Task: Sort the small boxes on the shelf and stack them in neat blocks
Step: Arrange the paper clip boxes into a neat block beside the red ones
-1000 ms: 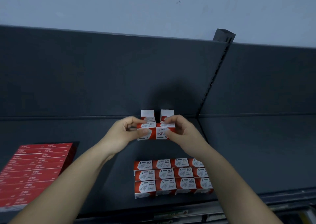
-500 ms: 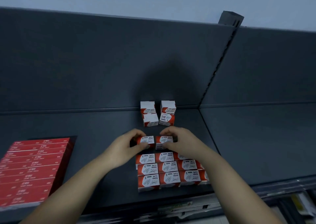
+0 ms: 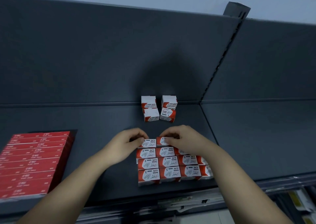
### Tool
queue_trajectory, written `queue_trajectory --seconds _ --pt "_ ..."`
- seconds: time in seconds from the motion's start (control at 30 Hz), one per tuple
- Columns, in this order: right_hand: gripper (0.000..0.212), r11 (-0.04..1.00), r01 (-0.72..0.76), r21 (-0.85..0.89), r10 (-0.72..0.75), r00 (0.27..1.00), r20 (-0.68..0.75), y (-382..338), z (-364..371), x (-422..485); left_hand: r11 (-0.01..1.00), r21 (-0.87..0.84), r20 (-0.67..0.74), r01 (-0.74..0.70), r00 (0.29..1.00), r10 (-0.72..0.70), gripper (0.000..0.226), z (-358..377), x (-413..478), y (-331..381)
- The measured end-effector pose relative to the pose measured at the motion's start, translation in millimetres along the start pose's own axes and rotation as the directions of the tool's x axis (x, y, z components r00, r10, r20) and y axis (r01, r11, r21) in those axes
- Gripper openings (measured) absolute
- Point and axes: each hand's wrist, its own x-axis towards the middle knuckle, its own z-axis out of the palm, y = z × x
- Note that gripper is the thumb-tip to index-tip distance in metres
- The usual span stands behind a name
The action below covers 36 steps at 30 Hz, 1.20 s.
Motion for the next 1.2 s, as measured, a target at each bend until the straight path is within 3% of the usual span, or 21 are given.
queue_trajectory --seconds 0.27,0.4,0.5,0.67,0.77,0.87,1.03,1.13,1.2 --pt "0.024 0.999 0.016 -0.041 -0.015 1.000 0.026 -2 -4 -1 1.000 0.011 -0.028 0.010 1.000 -0.009 0.014 -6 6 1" --pt "0.024 1.000 0.016 -0.007 -0.017 0.966 -0.259 4 -15 11 0.988 0.156 -0.220 0.000 0.975 0.035 0.015 -18 29 3" --pt "0.029 0.993 -0.032 -0.114 -0.013 0.925 -0.379 12 -24 28 0.956 0.295 -0.281 -0.004 0.955 0.091 0.025 -22 48 2" --pt "0.047 0.928 -0.057 -0.368 -0.065 0.948 -0.310 13 -23 51 0.871 0.492 -0.187 -0.014 0.975 0.121 0.042 -15 70 -4" --pt "0.047 0.900 -0.077 -0.429 -0.050 0.960 -0.277 13 -17 56 0.830 0.558 -0.255 -0.004 0.951 0.176 0.037 -4 69 -11" --pt "0.045 0.907 -0.082 -0.413 -0.044 0.957 -0.286 17 -13 54 0.855 0.518 -0.315 -0.021 0.925 0.213 0.031 0 63 -19" --pt "0.030 0.945 -0.076 -0.317 -0.029 0.949 -0.314 23 -14 45 0.899 0.427 -0.271 -0.099 0.934 0.231 0.027 -2 55 -22" --pt "0.026 0.972 -0.036 -0.232 -0.050 0.934 -0.353 25 -16 37 0.996 0.075 -0.308 -0.046 0.949 0.067 0.021 -6 52 -14" --pt "0.026 0.981 -0.008 -0.192 -0.072 0.912 -0.404 25 -17 30 0.978 -0.209 -0.305 -0.008 0.951 -0.057 0.014 -9 53 -6"
